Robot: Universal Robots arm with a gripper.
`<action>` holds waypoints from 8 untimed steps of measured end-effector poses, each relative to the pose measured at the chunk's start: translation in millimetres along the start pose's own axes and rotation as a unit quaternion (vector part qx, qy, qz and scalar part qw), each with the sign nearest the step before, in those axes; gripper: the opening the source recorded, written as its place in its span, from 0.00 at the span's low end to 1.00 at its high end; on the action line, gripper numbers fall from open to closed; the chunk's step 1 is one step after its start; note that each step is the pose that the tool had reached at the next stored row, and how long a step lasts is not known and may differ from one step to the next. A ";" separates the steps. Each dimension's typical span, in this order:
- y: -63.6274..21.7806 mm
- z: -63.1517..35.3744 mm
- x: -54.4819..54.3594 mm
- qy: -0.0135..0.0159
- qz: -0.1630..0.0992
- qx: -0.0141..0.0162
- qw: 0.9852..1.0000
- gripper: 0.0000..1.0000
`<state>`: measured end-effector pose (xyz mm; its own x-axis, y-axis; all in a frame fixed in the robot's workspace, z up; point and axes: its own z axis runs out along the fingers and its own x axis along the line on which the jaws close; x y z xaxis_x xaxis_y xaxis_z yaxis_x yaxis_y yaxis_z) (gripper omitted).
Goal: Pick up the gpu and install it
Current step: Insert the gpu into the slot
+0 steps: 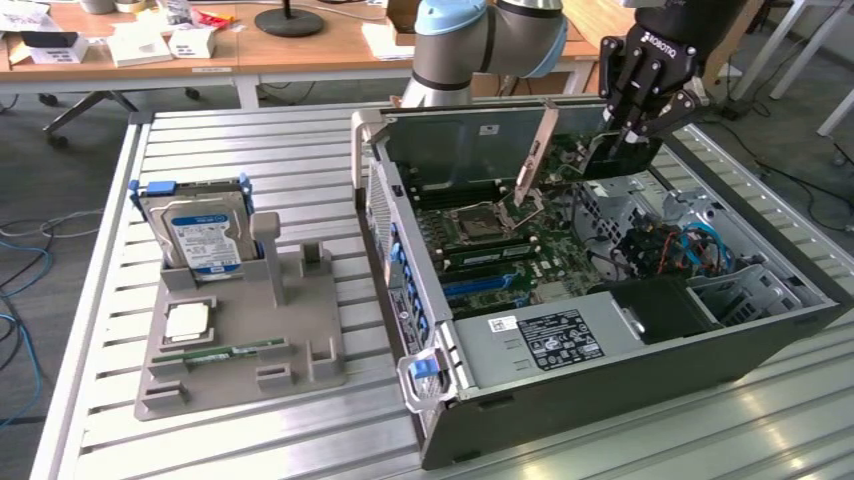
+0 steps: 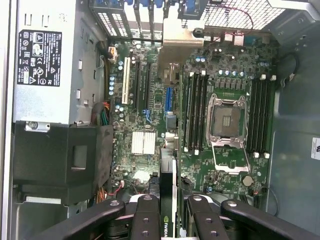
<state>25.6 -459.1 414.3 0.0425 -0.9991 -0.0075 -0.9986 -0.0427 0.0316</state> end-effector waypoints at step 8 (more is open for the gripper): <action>1.7 0.1 -0.1 0.000 0.000 0.000 1.000 0.26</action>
<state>23.9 -459.1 414.2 0.0424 -0.9991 -0.0076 -0.9986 -0.0426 0.0316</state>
